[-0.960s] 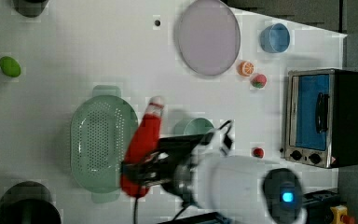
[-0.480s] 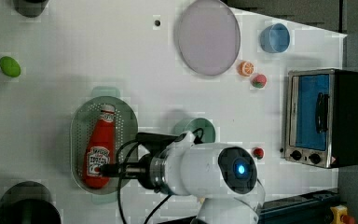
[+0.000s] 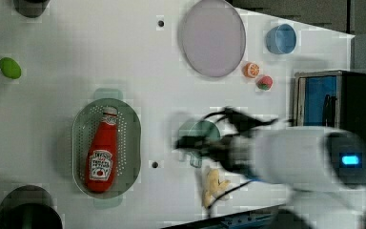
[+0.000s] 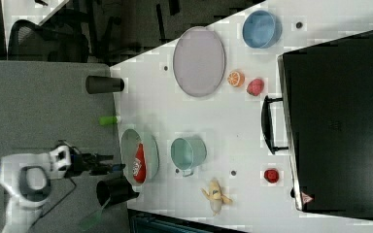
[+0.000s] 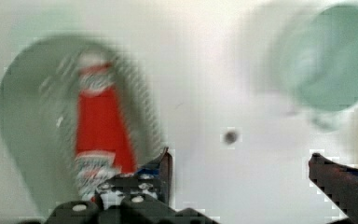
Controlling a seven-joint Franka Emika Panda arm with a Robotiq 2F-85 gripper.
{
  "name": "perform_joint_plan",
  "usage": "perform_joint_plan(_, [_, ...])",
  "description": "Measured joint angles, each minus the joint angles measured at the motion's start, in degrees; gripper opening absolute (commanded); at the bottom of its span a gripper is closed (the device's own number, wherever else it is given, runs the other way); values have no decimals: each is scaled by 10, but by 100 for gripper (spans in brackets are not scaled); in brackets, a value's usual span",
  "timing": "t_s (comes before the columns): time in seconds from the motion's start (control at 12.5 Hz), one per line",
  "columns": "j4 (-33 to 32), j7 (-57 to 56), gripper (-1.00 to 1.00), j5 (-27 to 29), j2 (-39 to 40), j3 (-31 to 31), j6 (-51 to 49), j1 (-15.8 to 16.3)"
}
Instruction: Pick Ketchup from the table and place it in strainer.
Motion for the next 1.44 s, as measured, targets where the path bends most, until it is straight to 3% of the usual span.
perform_joint_plan(0.32, [50, -11, 100, -3, -130, -121, -75, -48])
perform_joint_plan(0.56, [67, -12, 100, -4, -154, -234, -91, -65])
perform_joint_plan(0.8, [60, -13, 100, -4, -157, -301, -117, -91])
perform_joint_plan(0.96, [49, -13, 100, -4, -162, -311, -147, -107])
perform_joint_plan(1.44, [38, -13, 100, -2, -165, -284, -163, -95])
